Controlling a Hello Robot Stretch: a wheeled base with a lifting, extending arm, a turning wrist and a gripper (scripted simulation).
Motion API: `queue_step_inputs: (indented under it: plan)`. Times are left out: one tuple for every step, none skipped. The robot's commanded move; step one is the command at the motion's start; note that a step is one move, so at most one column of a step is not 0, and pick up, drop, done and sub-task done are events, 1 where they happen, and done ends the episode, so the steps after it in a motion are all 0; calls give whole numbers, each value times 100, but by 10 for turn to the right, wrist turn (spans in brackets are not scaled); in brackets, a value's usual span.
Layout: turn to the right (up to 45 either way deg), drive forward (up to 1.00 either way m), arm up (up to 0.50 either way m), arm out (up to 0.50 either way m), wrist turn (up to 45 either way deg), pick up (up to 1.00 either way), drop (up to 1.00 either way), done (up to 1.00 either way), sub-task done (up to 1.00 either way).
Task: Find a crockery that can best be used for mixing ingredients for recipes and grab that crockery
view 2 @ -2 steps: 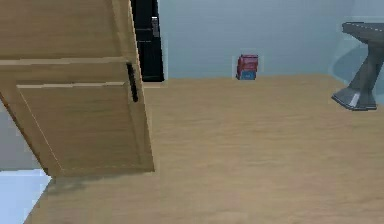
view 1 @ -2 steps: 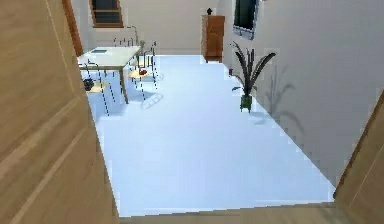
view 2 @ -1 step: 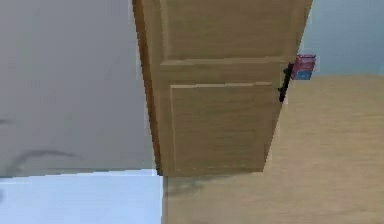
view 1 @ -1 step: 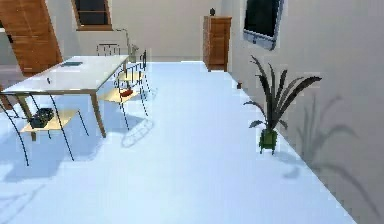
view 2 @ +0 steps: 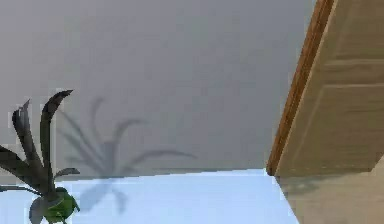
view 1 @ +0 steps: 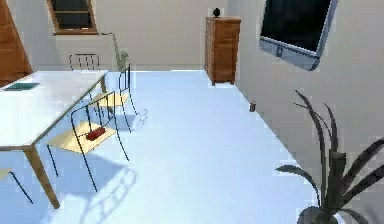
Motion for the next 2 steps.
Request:
queue_step_inputs:
  plan:
    - [0,100,0,0,0,0,0,0,0]
    - [120,0,0,0,0,0,0,0,0]
